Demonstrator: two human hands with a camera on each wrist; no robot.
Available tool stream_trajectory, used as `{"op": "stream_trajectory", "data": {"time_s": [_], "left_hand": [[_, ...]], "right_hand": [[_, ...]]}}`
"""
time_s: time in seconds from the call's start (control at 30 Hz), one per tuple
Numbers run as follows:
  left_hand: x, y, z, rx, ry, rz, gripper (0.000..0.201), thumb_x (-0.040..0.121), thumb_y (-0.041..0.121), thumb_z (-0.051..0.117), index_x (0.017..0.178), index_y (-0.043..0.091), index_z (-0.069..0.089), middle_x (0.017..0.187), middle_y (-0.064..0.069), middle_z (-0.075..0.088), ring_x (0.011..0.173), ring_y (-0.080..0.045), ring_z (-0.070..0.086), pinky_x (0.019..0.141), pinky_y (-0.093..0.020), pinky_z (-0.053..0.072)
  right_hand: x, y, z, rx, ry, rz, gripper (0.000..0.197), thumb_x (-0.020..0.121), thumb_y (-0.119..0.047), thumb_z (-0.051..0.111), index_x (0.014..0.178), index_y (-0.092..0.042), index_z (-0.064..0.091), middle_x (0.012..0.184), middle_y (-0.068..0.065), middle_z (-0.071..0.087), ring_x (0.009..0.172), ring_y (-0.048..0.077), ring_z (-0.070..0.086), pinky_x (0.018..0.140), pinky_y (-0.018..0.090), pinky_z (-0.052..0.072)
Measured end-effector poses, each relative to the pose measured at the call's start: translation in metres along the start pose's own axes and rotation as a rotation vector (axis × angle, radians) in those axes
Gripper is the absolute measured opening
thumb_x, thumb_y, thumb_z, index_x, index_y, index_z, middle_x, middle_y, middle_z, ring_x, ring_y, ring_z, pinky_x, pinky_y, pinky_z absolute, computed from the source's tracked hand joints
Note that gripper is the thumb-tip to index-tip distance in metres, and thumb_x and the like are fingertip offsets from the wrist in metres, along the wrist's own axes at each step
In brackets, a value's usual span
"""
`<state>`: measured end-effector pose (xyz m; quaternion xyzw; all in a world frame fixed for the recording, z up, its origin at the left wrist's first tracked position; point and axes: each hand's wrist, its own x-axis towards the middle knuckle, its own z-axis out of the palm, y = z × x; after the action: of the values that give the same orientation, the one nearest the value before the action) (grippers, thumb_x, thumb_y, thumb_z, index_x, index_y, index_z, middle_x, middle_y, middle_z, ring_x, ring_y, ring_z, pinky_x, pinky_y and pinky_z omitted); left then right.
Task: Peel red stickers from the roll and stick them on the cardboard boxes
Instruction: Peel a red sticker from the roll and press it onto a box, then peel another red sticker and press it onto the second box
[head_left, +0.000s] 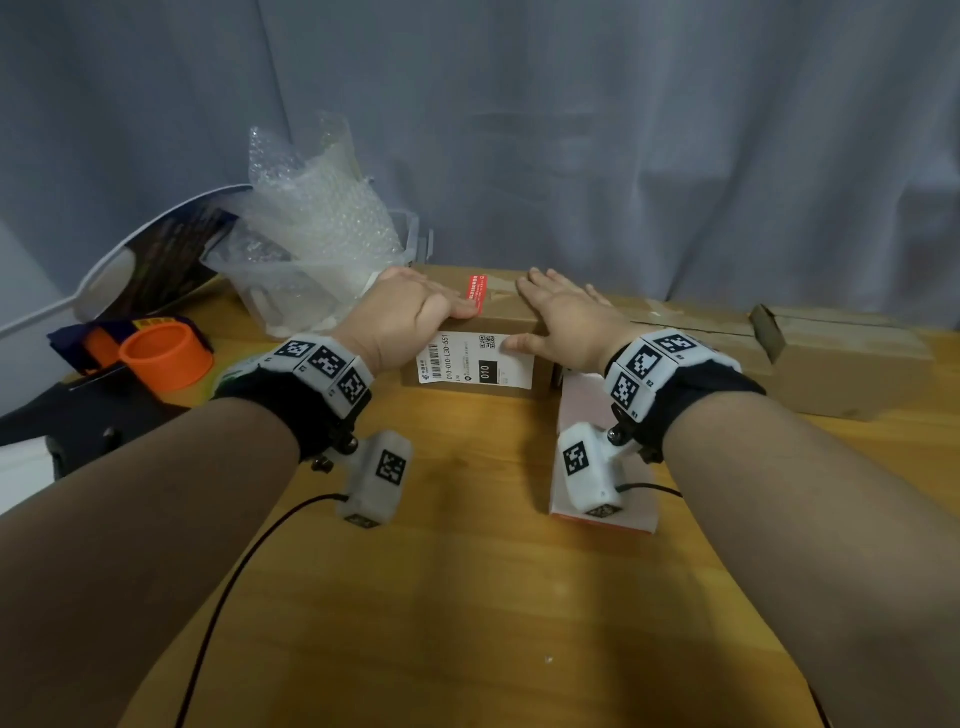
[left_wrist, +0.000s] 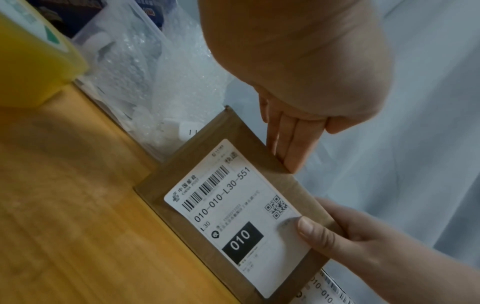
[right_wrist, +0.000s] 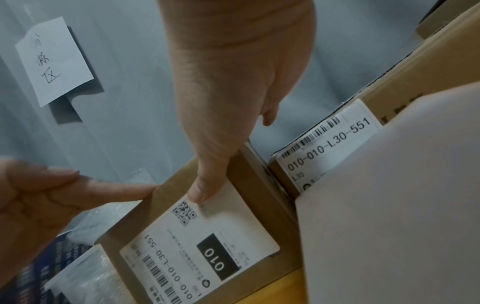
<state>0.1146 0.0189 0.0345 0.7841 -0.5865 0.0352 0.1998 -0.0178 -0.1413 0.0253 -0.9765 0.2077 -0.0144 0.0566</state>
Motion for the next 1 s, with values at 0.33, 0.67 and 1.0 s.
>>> {"op": "stream_trajectory", "data": {"time_s": [0.33, 0.67, 1.0], "left_hand": [[0.032, 0.009, 0.014, 0.229, -0.231, -0.182, 0.05, 0.101, 0.03, 0.012, 0.147, 0.027, 0.032, 0.157, 0.008, 0.029, 0.145, -0.014, 0.023, 0.117, -0.04, 0.01], [0.048, 0.01, -0.005, 0.181, -0.033, -0.19, 0.047, 0.101, 0.031, 0.024, 0.137, 0.014, 0.048, 0.149, -0.007, 0.043, 0.14, -0.024, 0.033, 0.117, -0.039, 0.022], [0.017, 0.044, 0.0, 0.089, -0.206, -0.09, 0.048, 0.092, 0.047, 0.048, 0.128, 0.016, 0.057, 0.121, -0.008, 0.064, 0.11, -0.026, 0.059, 0.095, -0.039, 0.047]], "right_hand": [[0.001, 0.003, 0.0, 0.004, -0.001, -0.024, 0.084, 0.085, -0.059, 0.046, 0.149, -0.019, 0.01, 0.16, 0.002, 0.004, 0.147, 0.02, 0.003, 0.12, 0.047, 0.008], [-0.003, 0.001, -0.019, -0.043, -0.021, -0.041, 0.097, 0.081, -0.06, 0.052, 0.149, -0.016, -0.001, 0.16, 0.003, -0.002, 0.147, 0.02, -0.001, 0.12, 0.047, 0.0], [-0.035, -0.005, -0.024, 0.107, 0.075, -0.027, 0.089, 0.079, -0.04, 0.066, 0.148, -0.017, 0.014, 0.147, 0.011, 0.039, 0.131, 0.028, 0.04, 0.107, 0.038, 0.036]]}}
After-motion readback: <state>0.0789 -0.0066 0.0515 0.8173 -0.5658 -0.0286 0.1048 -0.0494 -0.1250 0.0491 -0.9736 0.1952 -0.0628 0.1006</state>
